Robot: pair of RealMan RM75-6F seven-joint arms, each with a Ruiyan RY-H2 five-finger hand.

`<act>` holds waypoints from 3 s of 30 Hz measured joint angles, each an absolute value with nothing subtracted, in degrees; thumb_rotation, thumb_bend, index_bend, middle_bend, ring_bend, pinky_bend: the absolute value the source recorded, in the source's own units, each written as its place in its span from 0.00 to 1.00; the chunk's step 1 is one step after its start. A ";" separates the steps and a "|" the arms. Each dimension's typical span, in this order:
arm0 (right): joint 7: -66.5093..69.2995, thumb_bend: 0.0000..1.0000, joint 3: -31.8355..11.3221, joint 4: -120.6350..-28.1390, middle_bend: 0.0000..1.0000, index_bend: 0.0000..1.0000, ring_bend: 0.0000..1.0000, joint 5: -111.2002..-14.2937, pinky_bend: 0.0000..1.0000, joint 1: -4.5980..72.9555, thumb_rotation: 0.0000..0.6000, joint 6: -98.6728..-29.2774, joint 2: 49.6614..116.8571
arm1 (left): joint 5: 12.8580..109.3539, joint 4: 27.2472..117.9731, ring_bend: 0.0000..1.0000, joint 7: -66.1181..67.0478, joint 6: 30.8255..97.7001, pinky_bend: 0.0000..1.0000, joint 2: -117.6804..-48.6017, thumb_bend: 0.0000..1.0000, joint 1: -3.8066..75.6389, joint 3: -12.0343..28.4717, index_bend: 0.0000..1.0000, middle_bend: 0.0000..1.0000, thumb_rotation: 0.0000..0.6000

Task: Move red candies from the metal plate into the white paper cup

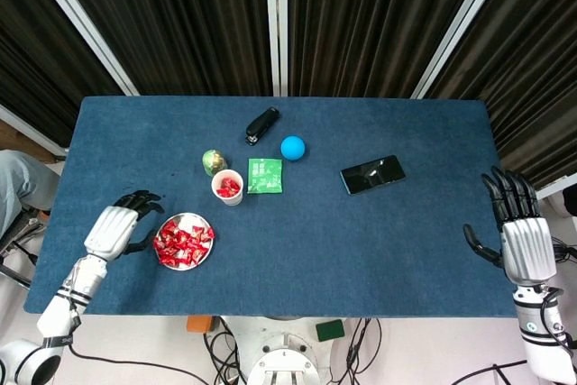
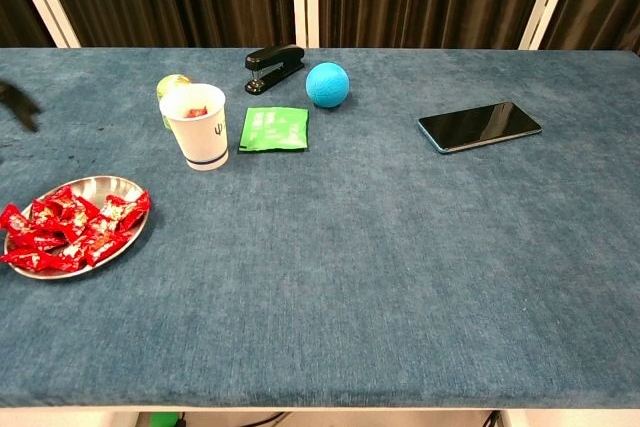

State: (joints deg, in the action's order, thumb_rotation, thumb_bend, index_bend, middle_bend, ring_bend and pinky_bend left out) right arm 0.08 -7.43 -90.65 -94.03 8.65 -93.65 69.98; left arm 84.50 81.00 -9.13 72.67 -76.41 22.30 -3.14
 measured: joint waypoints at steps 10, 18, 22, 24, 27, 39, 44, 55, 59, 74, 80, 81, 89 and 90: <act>-1.06 0.32 -7.06 -91.42 0.00 0.00 0.00 -94.76 0.00 8.24 1.00 -94.43 69.75 | 85.50 75.98 0.12 -11.84 70.93 0.21 -78.07 0.36 20.63 -4.67 0.33 0.20 1.00; -1.82 0.32 -7.00 -91.88 0.00 0.00 0.00 -94.88 0.00 8.14 1.00 -94.46 69.61 | 88.17 72.51 0.12 -13.34 69.38 0.21 -80.06 0.36 20.73 -5.78 0.27 0.19 1.00; -2.29 0.32 -6.96 -92.09 0.00 0.00 0.00 -94.95 0.00 8.33 1.00 -94.09 69.80 | 88.91 71.44 0.12 -13.83 68.99 0.21 -80.62 0.36 20.68 -5.96 0.28 0.19 1.00; -2.54 0.32 -6.95 -92.16 0.00 0.00 0.00 -94.93 0.00 8.41 1.00 -93.92 69.91 | 89.09 71.17 0.12 -13.92 68.97 0.21 -80.74 0.36 20.59 -5.97 0.30 0.19 1.00; -2.84 0.32 -6.94 -92.24 0.00 0.00 0.00 -94.84 0.00 8.47 1.00 -93.73 70.03 | 89.35 70.96 0.12 -14.08 69.13 0.21 -80.81 0.36 20.37 -5.97 0.33 0.19 1.00; -3.92 0.32 -6.79 -92.77 0.00 0.00 0.00 -94.93 0.00 8.51 1.00 -93.49 70.25 | 90.41 69.43 0.12 -14.72 69.04 0.21 -81.88 0.36 20.11 -5.94 0.33 0.19 1.00; -4.21 0.32 -6.83 -93.00 0.00 0.00 0.00 -94.87 0.00 8.46 1.00 -93.51 70.17 | 90.47 68.60 0.12 -14.27 68.88 0.21 -82.58 0.36 20.11 -5.68 0.34 0.19 1.00; -4.48 0.32 -6.89 -93.20 0.00 0.00 0.00 -94.78 0.00 8.57 1.00 -93.23 70.12 | 90.37 68.05 0.12 -14.13 68.78 0.21 -83.01 0.36 20.12 -5.06 0.42 0.19 1.00; -4.47 0.32 -6.85 -93.14 0.00 0.00 0.00 -94.74 0.00 8.56 1.00 -93.18 70.16 | 90.33 67.75 0.12 -13.61 68.56 0.21 -83.19 0.36 20.13 -5.03 0.42 0.19 1.00; -4.21 0.32 -6.89 -92.86 0.00 0.00 0.00 -94.44 0.00 8.61 1.00 -92.93 70.27 | 90.83 66.84 0.12 -13.13 69.71 0.21 -84.23 0.37 19.84 -4.62 0.55 0.20 1.00; -4.09 0.32 -6.92 -92.77 0.00 0.00 0.00 -94.49 0.00 8.61 1.00 -93.04 70.30 | 91.24 67.58 0.12 -13.33 71.26 0.21 -83.68 0.37 19.74 -4.11 0.55 0.20 1.00; -4.07 0.32 -6.93 -92.77 0.00 0.00 0.00 -94.50 0.00 8.62 1.00 -93.05 70.30 | 91.26 67.77 0.12 -13.34 71.48 0.21 -83.53 0.37 19.74 -3.98 0.55 0.20 1.00; -3.38 0.32 -6.98 -92.45 0.00 0.00 0.00 -94.46 0.00 8.62 1.00 -93.15 70.36 | 91.40 72.72 0.12 -11.72 74.57 0.21 -79.38 0.37 20.68 -0.85 0.55 0.21 1.00; -3.25 0.32 -6.98 -92.38 0.00 0.00 0.00 -94.45 0.00 8.61 1.00 -93.17 70.38 | 91.40 73.55 0.12 -11.45 74.76 0.21 -78.77 0.37 20.98 -0.35 0.55 0.21 1.00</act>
